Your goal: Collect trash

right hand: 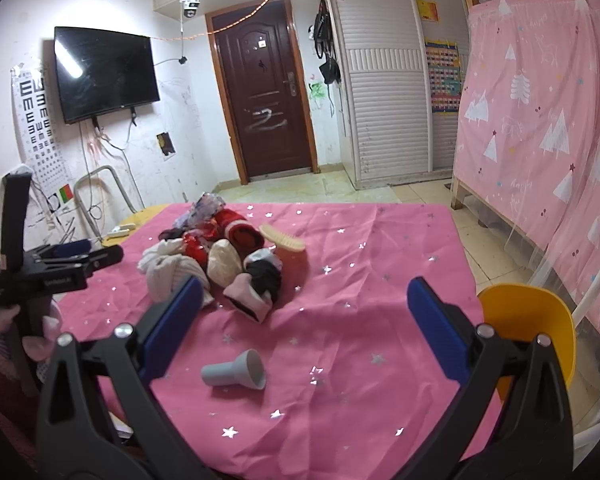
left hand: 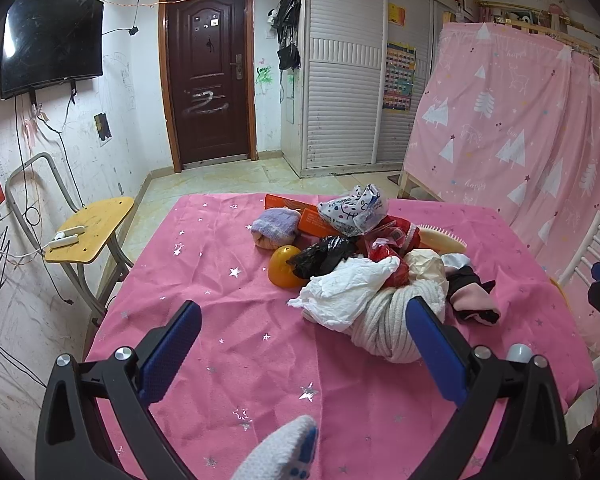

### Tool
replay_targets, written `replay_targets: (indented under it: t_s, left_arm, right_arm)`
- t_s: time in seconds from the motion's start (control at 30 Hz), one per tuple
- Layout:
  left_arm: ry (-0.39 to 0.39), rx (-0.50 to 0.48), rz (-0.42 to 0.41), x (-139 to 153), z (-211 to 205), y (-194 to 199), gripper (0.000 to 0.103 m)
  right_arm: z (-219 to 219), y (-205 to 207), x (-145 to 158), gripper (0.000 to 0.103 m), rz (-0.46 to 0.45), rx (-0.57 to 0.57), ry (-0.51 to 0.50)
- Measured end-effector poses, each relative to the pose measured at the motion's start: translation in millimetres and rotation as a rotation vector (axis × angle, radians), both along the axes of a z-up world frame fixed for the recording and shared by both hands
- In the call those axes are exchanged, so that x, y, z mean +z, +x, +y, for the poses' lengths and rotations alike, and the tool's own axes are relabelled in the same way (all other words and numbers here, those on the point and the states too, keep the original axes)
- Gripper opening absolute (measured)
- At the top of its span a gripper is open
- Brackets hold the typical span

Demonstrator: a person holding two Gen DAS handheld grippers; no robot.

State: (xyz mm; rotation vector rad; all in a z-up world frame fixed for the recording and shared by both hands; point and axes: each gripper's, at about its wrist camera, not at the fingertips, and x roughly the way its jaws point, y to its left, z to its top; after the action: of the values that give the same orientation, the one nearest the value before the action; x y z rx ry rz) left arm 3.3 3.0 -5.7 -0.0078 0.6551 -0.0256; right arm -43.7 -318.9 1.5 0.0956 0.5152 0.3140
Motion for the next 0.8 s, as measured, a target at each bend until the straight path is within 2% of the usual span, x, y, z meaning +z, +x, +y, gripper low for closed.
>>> replay_targets:
  t_s: [0.8]
  left_arm:
    - [-0.009, -0.005, 0.009, -1.2, -0.3, -0.8, 0.094]
  right_arm:
    - [-0.5, -0.3, -2.1, 0.098, -0.001, -0.004, 0.005]
